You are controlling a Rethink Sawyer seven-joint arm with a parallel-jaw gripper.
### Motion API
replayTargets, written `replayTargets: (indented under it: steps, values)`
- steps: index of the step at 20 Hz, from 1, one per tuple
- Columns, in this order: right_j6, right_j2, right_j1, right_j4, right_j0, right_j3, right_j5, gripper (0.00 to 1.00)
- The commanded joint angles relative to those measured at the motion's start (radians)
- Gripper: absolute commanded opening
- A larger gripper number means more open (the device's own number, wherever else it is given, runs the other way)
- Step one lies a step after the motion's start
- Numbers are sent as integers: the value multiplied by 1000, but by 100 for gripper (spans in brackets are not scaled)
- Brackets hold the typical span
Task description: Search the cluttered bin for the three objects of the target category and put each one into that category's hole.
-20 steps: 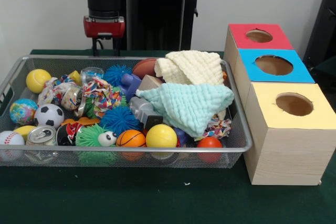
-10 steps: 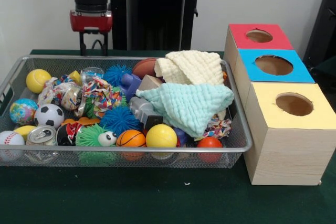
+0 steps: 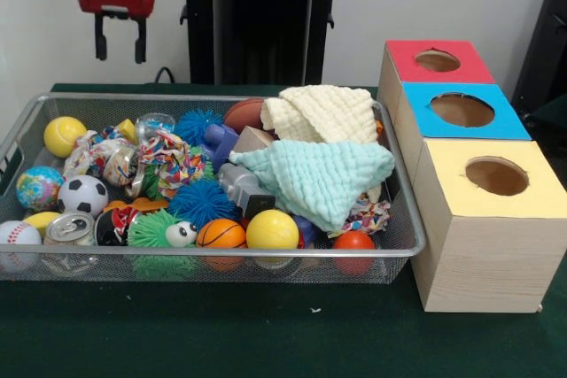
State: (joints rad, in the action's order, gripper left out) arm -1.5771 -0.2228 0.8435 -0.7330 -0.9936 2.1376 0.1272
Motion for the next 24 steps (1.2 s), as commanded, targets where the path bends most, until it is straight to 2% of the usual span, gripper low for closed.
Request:
replayTargets:
  steps: [1, 5, 12, 19, 24]
  values:
    - [-49, -99, 36, -45, 67, -43, -66, 100]
    - [-115, 21, -109, -67, 154, -113, -233, 100]
    - [-120, 104, -238, -35, 207, -173, -400, 100]
    - [-101, 113, -336, -54, 196, -208, -460, 100]
    - [-95, 92, -349, -81, 167, -219, -444, 100]
